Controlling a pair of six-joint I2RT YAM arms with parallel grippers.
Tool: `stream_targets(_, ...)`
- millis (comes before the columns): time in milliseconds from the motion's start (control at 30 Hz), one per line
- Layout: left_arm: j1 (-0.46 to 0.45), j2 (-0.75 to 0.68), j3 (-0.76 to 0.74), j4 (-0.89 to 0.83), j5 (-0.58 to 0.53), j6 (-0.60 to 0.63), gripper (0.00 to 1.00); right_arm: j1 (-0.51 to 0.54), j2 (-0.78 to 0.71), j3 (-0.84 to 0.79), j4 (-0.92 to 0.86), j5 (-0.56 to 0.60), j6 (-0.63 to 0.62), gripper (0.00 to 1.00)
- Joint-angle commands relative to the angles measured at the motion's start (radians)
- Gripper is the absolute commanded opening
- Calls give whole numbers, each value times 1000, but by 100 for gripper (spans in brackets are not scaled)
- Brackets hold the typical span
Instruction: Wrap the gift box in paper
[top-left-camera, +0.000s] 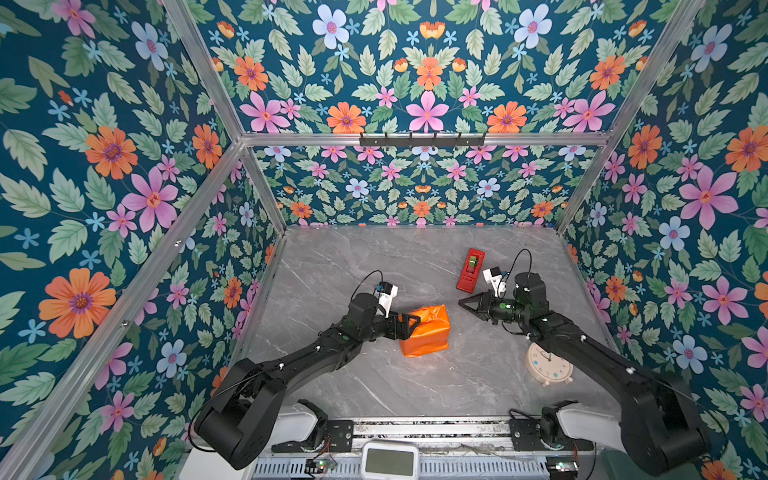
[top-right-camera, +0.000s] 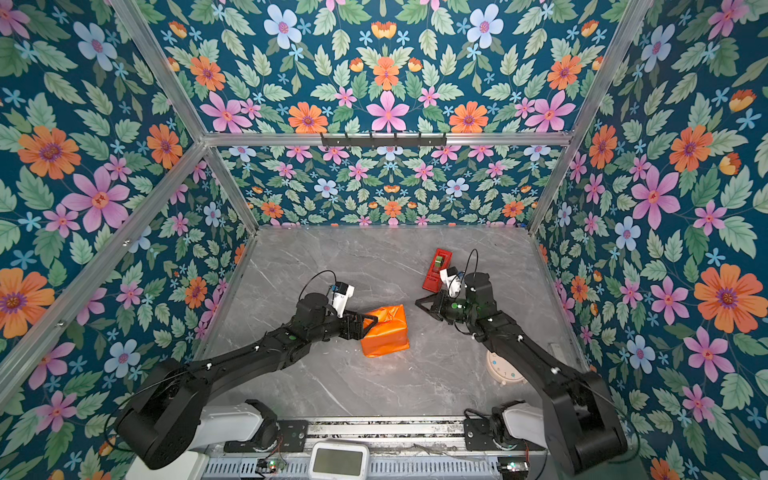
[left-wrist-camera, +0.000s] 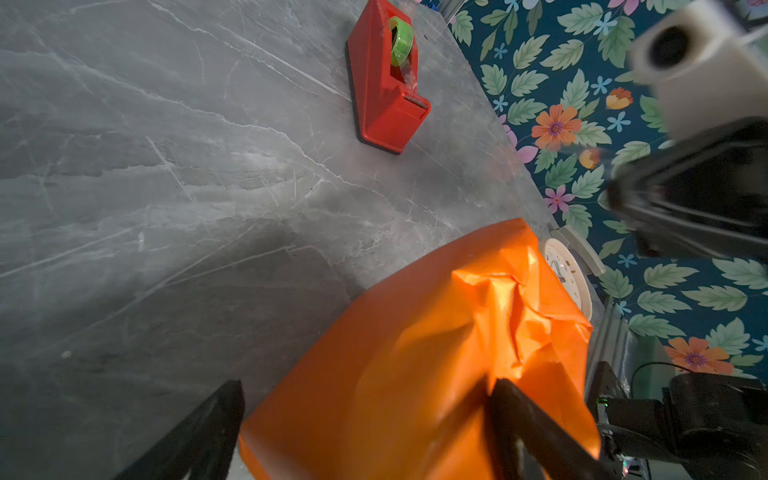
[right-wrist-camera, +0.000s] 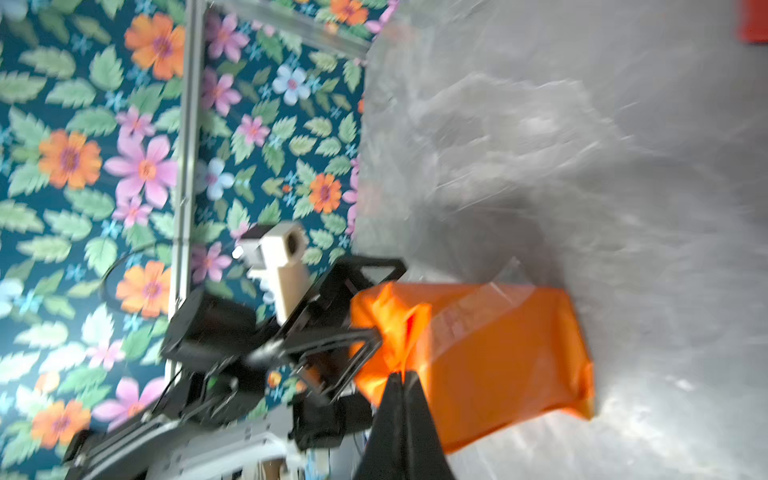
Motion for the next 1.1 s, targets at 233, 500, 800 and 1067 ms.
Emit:
stream_targets(233,-2,1,-14,-192,-36,57,94,219,81,228,-224,-106,31,0)
stream_targets(500,-2,-1,-13,-190,-34,57,94,271,263,289,-149,-117,95,0)
stream_targets(800,-2,-2,-15,-192,-40,58,94,269,320,175,20,-167,207,0)
stream_targets(1067,-3,3,-12,-190,-36,58,93,267,283,98,2,-141,244,0)
